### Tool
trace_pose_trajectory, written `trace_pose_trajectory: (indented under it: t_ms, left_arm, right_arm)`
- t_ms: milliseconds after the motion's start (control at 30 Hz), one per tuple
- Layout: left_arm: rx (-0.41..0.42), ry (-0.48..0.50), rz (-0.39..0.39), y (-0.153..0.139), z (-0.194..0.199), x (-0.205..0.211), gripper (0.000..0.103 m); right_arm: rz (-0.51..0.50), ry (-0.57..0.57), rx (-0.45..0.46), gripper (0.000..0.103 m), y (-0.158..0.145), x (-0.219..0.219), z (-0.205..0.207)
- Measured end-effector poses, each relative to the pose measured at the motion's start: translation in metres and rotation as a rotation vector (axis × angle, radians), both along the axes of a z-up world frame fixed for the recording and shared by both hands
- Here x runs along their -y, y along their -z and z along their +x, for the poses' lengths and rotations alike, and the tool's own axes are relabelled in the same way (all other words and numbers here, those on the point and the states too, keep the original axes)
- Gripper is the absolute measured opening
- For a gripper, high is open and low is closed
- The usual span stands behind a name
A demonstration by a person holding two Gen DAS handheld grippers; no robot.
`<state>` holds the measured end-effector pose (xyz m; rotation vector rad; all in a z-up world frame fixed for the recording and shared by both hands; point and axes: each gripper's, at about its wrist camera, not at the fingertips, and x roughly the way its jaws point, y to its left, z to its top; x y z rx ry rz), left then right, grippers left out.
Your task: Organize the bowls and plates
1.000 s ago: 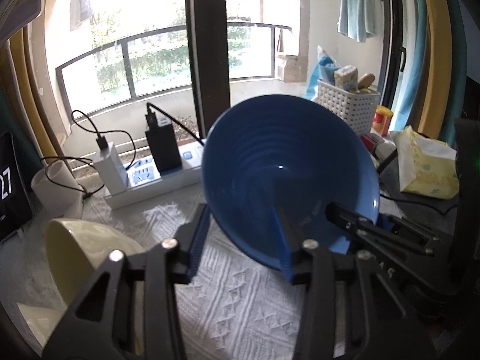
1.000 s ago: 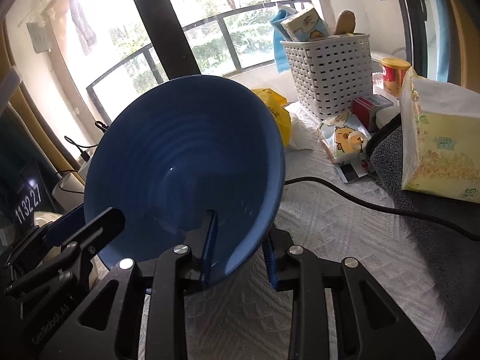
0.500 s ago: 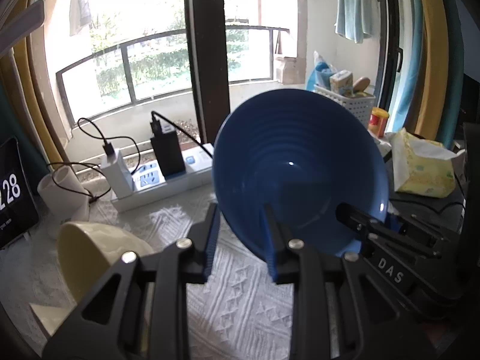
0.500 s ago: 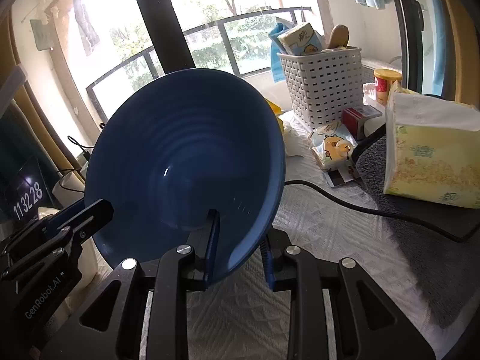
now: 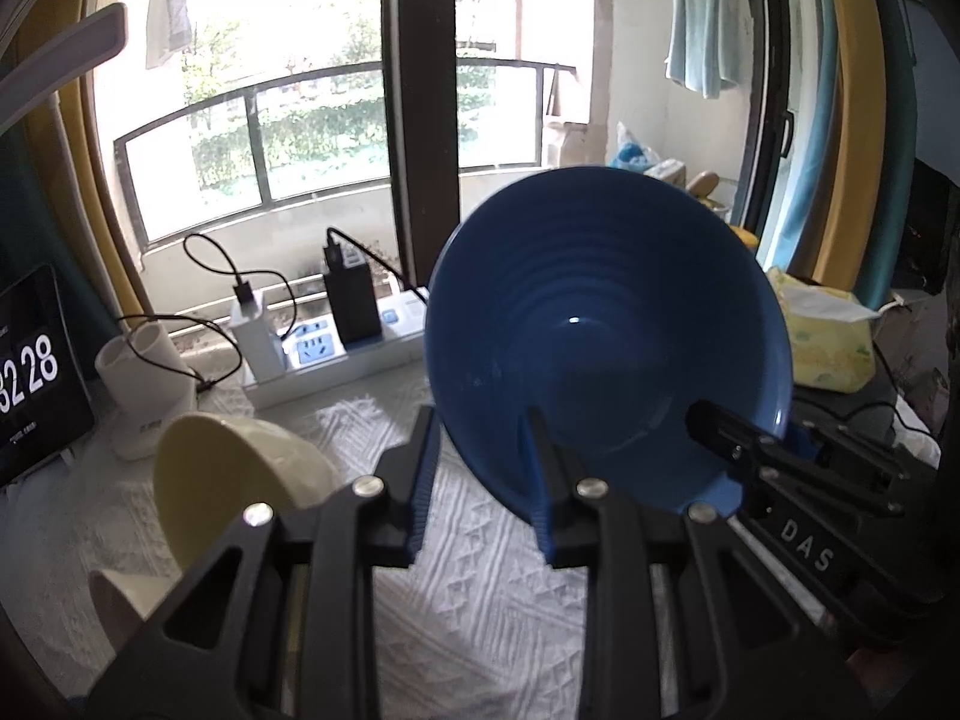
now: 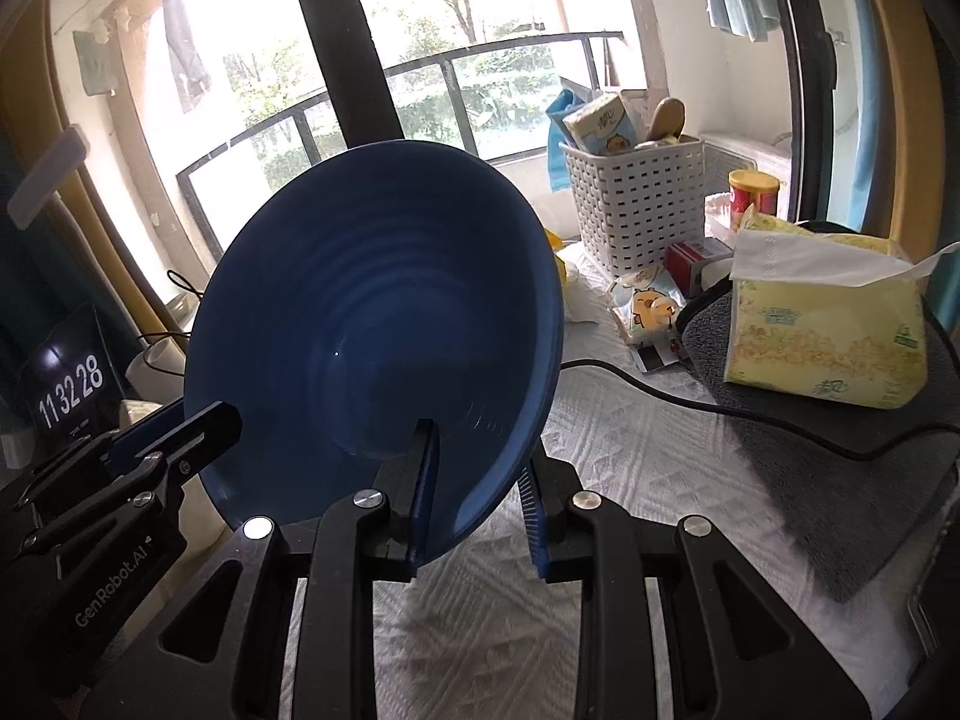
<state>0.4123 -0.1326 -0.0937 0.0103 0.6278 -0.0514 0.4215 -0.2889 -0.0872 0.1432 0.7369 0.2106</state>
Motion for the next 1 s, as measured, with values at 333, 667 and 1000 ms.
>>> trace_pose_trajectory:
  t_ms: [333, 667, 1000]
  left_arm:
    - [-0.009, 0.006, -0.028, -0.003, -0.021, -0.012, 0.028]
    - [-0.025, 0.018, -0.056, -0.004, -0.043, -0.025, 0.028]
    - [-0.046, 0.038, -0.069, -0.003, -0.065, -0.031, 0.028]
  right_arm:
    - [-0.019, -0.005, 0.010, 0.028, -0.012, -0.007, -0.026]
    - [-0.036, -0.001, 0.015, 0.028, -0.020, -0.018, -0.050]
    - [-0.047, 0.004, 0.017, 0.028, -0.026, -0.024, -0.074]
